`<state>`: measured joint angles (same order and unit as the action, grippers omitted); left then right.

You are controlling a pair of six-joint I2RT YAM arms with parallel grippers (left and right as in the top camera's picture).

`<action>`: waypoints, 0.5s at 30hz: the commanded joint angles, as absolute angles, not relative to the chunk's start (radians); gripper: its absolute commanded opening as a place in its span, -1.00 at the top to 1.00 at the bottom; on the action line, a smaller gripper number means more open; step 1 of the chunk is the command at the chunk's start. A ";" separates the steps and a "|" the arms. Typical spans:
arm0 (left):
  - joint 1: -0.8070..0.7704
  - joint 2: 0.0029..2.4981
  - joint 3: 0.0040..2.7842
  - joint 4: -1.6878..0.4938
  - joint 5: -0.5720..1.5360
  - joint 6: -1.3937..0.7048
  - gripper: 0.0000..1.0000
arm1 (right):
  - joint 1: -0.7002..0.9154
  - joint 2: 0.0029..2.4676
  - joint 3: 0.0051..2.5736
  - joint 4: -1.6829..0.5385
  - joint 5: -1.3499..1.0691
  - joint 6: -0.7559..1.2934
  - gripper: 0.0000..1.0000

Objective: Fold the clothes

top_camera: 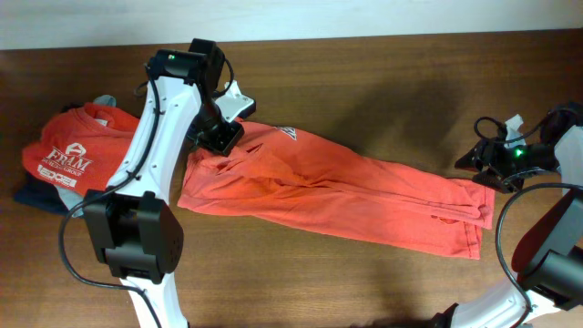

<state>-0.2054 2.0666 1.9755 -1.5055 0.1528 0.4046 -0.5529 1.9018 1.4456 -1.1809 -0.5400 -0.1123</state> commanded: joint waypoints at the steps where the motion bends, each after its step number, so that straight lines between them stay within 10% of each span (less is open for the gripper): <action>1: -0.206 2.062 1.977 -1.523 0.109 0.417 0.55 | -0.551 1.891 1.463 -1.182 -0.529 -0.123 -0.21; 15: -0.175 2.067 1.977 -1.301 0.110 0.371 -0.37 | -0.551 1.891 1.463 -1.181 -0.512 -0.119 -0.44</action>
